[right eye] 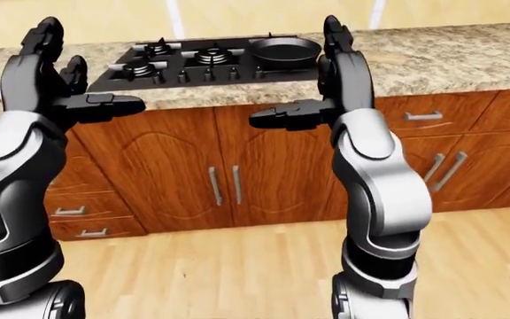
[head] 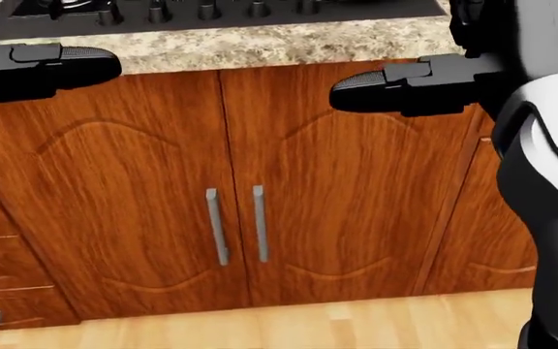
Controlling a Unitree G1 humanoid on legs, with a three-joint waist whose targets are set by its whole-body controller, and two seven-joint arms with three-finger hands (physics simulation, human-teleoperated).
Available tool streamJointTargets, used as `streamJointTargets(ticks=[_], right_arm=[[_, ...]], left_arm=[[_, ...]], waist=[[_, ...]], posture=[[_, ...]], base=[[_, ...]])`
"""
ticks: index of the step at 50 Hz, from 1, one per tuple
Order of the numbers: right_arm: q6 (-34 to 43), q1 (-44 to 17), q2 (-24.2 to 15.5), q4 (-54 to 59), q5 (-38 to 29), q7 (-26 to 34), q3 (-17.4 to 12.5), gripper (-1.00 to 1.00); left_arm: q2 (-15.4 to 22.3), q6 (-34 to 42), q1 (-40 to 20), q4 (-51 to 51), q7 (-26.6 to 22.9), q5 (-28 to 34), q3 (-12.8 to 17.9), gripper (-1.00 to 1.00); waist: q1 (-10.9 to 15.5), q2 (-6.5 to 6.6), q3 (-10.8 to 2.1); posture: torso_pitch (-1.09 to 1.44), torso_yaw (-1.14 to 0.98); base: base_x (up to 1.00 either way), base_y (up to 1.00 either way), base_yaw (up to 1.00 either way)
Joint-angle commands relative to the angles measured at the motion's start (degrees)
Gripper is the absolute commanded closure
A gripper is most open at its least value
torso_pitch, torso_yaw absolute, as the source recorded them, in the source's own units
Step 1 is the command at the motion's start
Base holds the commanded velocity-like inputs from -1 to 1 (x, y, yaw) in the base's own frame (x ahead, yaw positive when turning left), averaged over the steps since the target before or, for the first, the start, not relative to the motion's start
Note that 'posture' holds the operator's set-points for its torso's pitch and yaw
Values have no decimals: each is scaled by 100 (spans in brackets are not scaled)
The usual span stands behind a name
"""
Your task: Pick the broccoli from the plate and place it in the pan.
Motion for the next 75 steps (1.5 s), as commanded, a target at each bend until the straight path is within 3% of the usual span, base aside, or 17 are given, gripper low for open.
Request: streamJointTargets(ticks=[1, 9, 10, 12, 17, 22, 33, 42, 44, 46, 47, 60, 64, 70, 71, 72, 75], right_arm=[[-232, -210, -92, -152, -58, -44, -147, -100], [-248, -232, -54, -118, -67, -21, -105, -100], [-242, -238, -61, -115, -65, -16, -112, -100], [-207, -265, -56, -135, -49, -28, -127, -100], [-11, -372, -154, -303, 71, -65, -267, -100], [136, -449, -269, -447, 262, -174, -384, -100], [50, -425, -317, -421, 348, -242, -308, -100], [31, -417, -339, -417, 374, -265, -304, -100], [35, -420, -344, -421, 379, -268, -314, -100], [47, -424, -354, -429, 385, -270, -319, -100], [47, -427, -360, -429, 388, -270, -326, -100], [31, -411, -407, -419, 402, -294, -348, -100], [8, -407, -405, -404, 411, -294, -355, -100], [57, -445, -419, -428, 456, -316, -377, -100], [65, -450, -415, -433, 461, -323, -372, -100], [22, -426, -420, -411, 453, -318, -365, -100], [59, -442, -425, -434, 466, -333, -369, -100]], left_arm=[[45, -113, -308, -270, -31, -67, -20, -100], [161, -50, -481, -187, -68, -67, -60, -100], [144, -77, -527, -127, -73, -58, -67, -100], [167, -143, -524, -69, -129, -32, -70, -100], [41, -83, -493, -204, -169, 65, -217, -100], [-21, 58, -522, -333, -225, 154, -193, -100], [-36, 91, -572, -327, -188, 107, -138, -100], [-25, 120, -582, -356, -166, 70, -122, -100], [-14, 98, -579, -340, -170, 60, -115, -100], [-2, 59, -563, -315, -168, 63, -112, -100], [-3, 65, -571, -315, -161, 57, -110, -100], [13, 61, -554, -328, -155, 46, -133, -100], [15, 101, -571, -348, -157, 47, -129, -100], [13, 77, -571, -321, -165, 60, -120, -100], [14, 88, -576, -328, -161, 56, -116, -100], [16, 98, -583, -328, -157, 54, -116, -100], [18, 61, -566, -308, -162, 56, -114, -100]], waist=[[-62, -16, -180], [-64, -694, -172], [-111, -474, -127], [-58, -582, -201], [-51, -363, -135], [-129, 293, -269], [-68, -667, -97], [-74, -345, -105], [-101, -102, -97], [-93, 460, -234], [-81, 145, -164], [-76, -591, -115], [-70, -589, -207], [-77, -205, -94], [-9, -57, -120], [29, 495, -195], [93, 201, -214]], posture=[[0, 0], [0, 0], [0, 0], [0, 0], [0, 0], [0, 0], [0, 0], [0, 0], [0, 0], [0, 0], [0, 0], [0, 0], [0, 0], [0, 0], [0, 0], [0, 0], [0, 0]], base=[[0, 36, 0], [0, 36, 0], [0, 36, 0], [0, 36, 0], [0, 35, 0], [0, 35, 0], [0, 44, 0], [0, 51, 0], [0, 51, 0], [0, 51, 0], [0, 51, 0], [0, 51, 0], [0, 51, 0], [0, 51, 0], [0, 0, 50], [0, 0, 51], [0, 0, 51]])
